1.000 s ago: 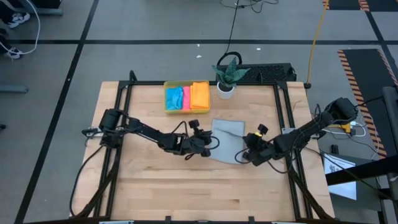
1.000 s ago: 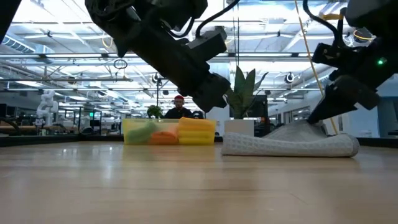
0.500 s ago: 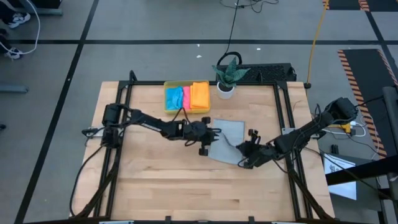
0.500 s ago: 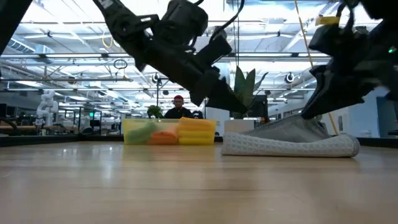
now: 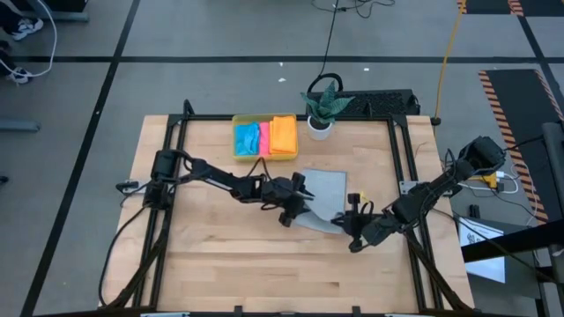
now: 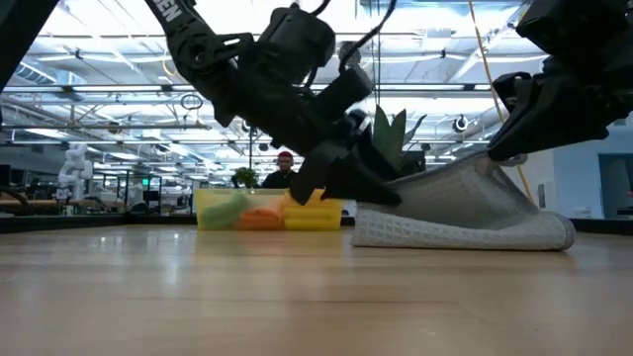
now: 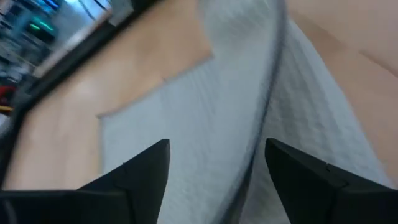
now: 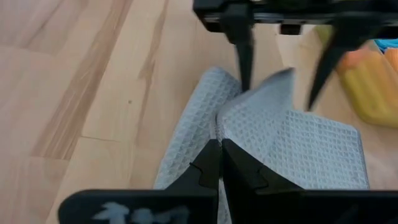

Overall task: Fold microfiber towels
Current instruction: Fold the gray microfiber cloth

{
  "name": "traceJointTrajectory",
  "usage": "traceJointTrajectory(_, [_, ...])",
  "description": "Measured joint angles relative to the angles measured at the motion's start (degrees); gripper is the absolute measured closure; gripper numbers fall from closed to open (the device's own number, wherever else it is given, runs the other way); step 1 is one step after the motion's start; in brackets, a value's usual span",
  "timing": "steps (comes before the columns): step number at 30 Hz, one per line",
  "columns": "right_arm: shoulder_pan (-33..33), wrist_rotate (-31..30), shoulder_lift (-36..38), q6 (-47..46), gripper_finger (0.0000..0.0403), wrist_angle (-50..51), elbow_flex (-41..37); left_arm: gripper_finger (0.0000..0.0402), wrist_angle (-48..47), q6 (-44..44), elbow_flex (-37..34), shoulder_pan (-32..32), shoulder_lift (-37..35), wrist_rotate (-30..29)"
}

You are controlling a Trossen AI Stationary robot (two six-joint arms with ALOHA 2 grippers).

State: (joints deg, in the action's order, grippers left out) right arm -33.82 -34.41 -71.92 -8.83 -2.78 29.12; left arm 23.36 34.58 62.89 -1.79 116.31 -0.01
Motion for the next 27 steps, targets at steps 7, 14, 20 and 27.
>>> traceJointTrajectory(7, [0.0, -3.0, 0.0, -0.9, 0.0403, 0.4, 0.0, 0.0155, -6.2, -0.6, 0.0, -0.1, 0.0, -6.4])
traceJointTrajectory(14, [0.0, -3.5, 0.0, -2.7, 0.0403, 1.6, 0.0, 0.0229, -6.8, -1.3, 0.0, -0.2, 0.0, -9.2])
traceJointTrajectory(20, [0.0, -8.2, 1.1, -7.6, 0.0403, 6.4, 0.0, 0.0341, -8.7, -1.7, 0.0, -1.3, 0.0, -16.8])
traceJointTrajectory(27, [0.5, -17.2, 7.7, -12.7, 0.0403, 12.7, 0.0, 0.0389, -8.3, -1.7, 0.7, -2.5, -1.6, -22.3])
